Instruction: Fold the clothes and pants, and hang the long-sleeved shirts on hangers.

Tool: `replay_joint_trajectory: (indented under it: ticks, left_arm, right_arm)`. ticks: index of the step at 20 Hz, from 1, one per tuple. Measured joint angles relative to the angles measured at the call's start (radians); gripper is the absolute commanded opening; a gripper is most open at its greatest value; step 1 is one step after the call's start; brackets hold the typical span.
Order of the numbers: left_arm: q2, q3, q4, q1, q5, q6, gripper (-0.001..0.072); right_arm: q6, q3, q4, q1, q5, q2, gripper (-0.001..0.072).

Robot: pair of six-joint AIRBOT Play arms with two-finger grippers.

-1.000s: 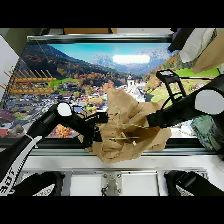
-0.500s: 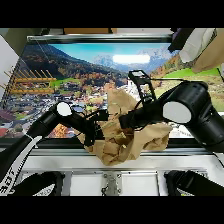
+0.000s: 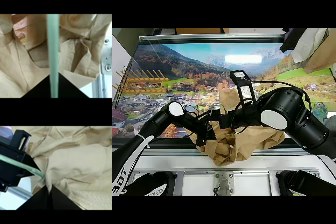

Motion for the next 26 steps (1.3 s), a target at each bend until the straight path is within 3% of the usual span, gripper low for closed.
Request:
replay_joint_trajectory:
  ticks: [1,2,3,4,11,15,17,22,26]
  left_arm:
    - [0.0,0.0,-0.001,0.0,0.0,0.0,0.0013]
    - [0.0,0.0,-0.002,0.0,0.0,0.0,0.0013]
    - [0.0,0.0,-0.007,0.0,0.002,0.0,0.0013]
    - [0.0,0.001,-0.013,0.0,0.007,0.0,0.0013]
    - [0.0,0.001,-0.006,0.0,-0.001,0.0,0.0013]
    - [0.0,0.001,-0.005,0.0,-0.001,0.0,0.0013]
    - [0.0,0.001,-0.005,0.0,-0.001,0.0,0.0013]
    - [0.0,0.001,-0.004,0.0,-0.002,0.0,0.0014]
    - [0.0,0.001,-0.004,0.0,-0.002,0.0,0.0014]
  right_arm:
    - [0.002,0.0,0.002,0.001,-0.004,-0.001,0.0053]
    - [0.003,0.0,0.007,0.001,-0.005,-0.001,0.0245]
    - [0.003,0.0,0.018,0.002,-0.01,-0.001,0.0516]
    - [0.003,0.0,0.024,0.002,-0.012,0.0,0.0668]
    - [-0.001,0.0,0.016,-0.014,0.005,0.061,0.0663]
    - [-0.067,0.0,0.019,-0.06,0.083,0.114,0.0663]
    - [-0.168,0.0,0.039,-0.101,0.126,0.137,0.0663]
    - [-0.55,0.007,0.144,-0.303,0.233,0.156,0.0662]
    - [-0.683,0.008,0.189,-0.391,0.259,0.158,0.0663]
